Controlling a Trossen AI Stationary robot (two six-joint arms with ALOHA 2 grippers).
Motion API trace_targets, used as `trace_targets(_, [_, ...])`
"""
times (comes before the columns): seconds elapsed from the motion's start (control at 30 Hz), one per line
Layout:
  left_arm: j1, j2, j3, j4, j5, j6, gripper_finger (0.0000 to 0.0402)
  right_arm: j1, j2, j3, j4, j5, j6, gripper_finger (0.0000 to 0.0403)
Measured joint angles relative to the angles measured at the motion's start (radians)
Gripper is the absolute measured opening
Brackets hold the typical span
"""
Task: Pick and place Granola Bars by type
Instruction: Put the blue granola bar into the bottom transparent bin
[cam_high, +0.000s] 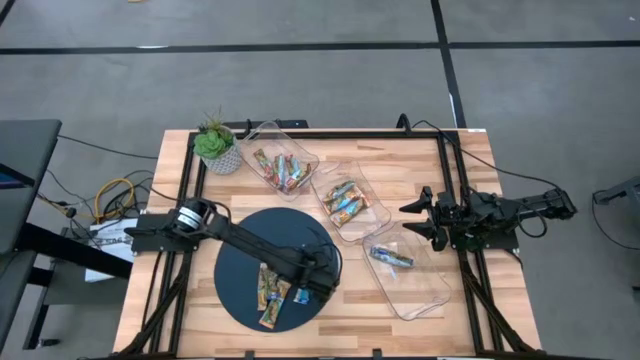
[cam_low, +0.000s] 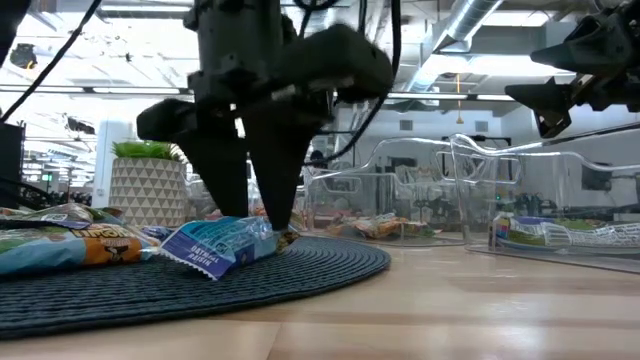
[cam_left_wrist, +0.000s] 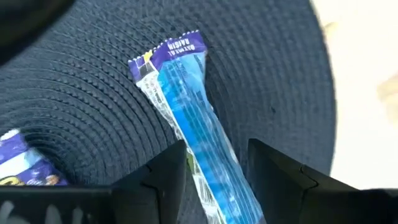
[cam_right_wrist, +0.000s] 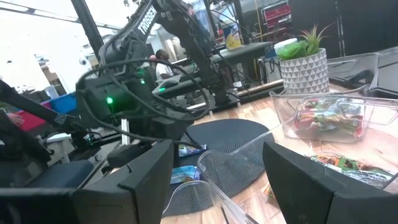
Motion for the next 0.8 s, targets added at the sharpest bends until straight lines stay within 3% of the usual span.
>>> trace_targets(0.5, [0.011,0.049,0.006,0.031,0.057,0.062,0.0158,0.0,0.0,0.0,0.0,0.0,0.0,0.0244])
trace_targets(0.8, [0.011,0.049,0.008,0.072,0.063,0.116,0.0068,0.0,0.0,0.0,0.0,0.0,0.0,0.0244])
